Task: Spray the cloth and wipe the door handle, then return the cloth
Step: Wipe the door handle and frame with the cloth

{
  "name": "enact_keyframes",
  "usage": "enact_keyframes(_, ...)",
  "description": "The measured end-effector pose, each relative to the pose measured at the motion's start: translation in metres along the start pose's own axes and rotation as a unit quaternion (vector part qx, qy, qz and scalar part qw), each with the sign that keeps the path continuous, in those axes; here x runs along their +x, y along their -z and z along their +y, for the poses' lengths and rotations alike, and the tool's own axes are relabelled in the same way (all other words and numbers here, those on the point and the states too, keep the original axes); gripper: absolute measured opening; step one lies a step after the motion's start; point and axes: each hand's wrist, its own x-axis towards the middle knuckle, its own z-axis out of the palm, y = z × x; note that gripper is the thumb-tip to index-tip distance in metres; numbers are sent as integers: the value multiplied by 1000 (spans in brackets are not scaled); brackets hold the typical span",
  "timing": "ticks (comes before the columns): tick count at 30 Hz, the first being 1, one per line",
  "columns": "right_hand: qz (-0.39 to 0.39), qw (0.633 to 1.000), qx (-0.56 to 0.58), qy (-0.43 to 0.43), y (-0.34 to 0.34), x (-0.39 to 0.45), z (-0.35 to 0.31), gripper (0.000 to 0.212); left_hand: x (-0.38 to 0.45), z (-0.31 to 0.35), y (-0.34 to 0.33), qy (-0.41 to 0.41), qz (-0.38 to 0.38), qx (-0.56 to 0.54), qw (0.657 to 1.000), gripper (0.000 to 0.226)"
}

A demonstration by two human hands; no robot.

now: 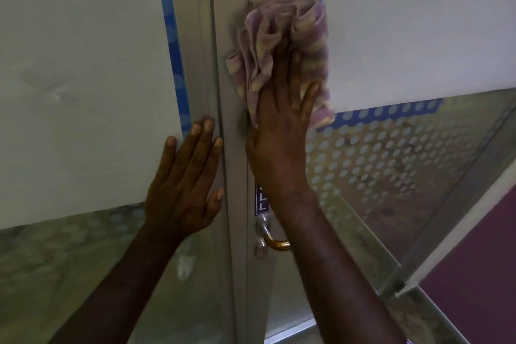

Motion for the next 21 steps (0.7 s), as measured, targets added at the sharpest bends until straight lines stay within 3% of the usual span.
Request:
enact_keyframes(4, -24, 998, -37, -38, -13, -39, -2, 93, 2, 2, 1, 7, 1, 12, 1000, 67)
enact_keyframes(7, -120, 987, -60, -85, -23, -110, 3, 99, 2, 3, 3, 14, -2, 15, 1000, 65)
enact_keyframes(13, -294, 940, -85, -149, -19, -193, 9, 85, 1, 2, 3, 17, -11, 28, 999, 65)
enact_keyframes(17, -285, 948, -19, -143, 0, -183, 10, 87, 1, 1, 2, 18, -11, 25, 999, 66)
enact_keyframes(21, -172, 931, 232, -222, 43, -167, 12, 81, 0, 0, 1, 8, -8, 24, 1000, 67)
